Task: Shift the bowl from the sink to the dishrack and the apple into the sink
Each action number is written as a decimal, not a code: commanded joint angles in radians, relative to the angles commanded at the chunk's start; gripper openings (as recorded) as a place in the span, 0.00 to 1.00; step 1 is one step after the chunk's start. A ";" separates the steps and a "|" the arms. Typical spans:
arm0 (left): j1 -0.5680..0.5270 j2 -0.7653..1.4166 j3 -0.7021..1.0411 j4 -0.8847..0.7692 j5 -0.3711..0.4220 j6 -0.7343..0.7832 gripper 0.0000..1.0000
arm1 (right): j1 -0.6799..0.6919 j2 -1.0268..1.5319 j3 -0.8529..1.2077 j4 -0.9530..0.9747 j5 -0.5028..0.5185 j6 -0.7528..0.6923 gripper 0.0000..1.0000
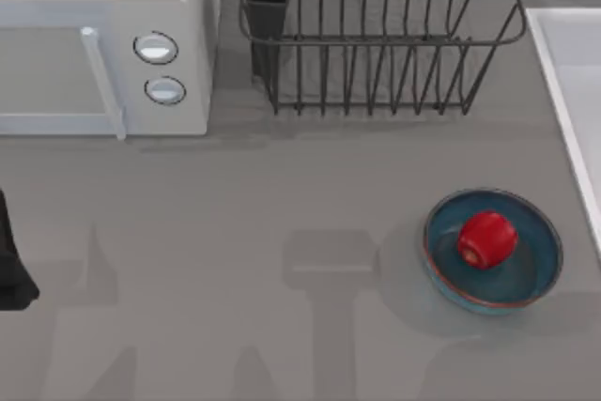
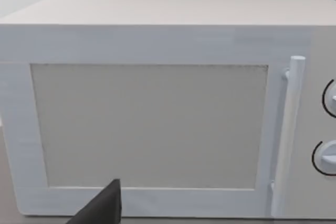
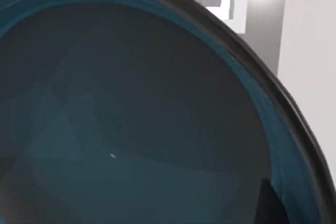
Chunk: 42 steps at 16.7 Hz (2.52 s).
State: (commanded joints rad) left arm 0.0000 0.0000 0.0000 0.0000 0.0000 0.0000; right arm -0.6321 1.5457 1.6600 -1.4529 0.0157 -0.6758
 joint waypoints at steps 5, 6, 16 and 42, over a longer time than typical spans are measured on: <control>0.000 0.000 0.000 0.000 0.000 0.000 1.00 | 0.400 0.055 0.032 0.321 0.196 0.203 0.00; 0.000 0.000 0.000 0.000 0.000 0.000 1.00 | 0.497 0.068 0.034 0.398 0.242 0.248 0.00; 0.000 0.000 0.000 0.000 0.000 0.000 1.00 | 1.279 0.132 0.001 1.231 0.685 0.628 0.00; 0.000 0.000 0.000 0.000 0.000 0.000 1.00 | 1.270 0.490 -0.317 2.138 0.655 0.694 0.00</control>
State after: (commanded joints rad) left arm 0.0000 0.0000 0.0000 0.0000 0.0000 0.0000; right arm 0.6376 2.0356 1.3434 0.6847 0.6703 0.0186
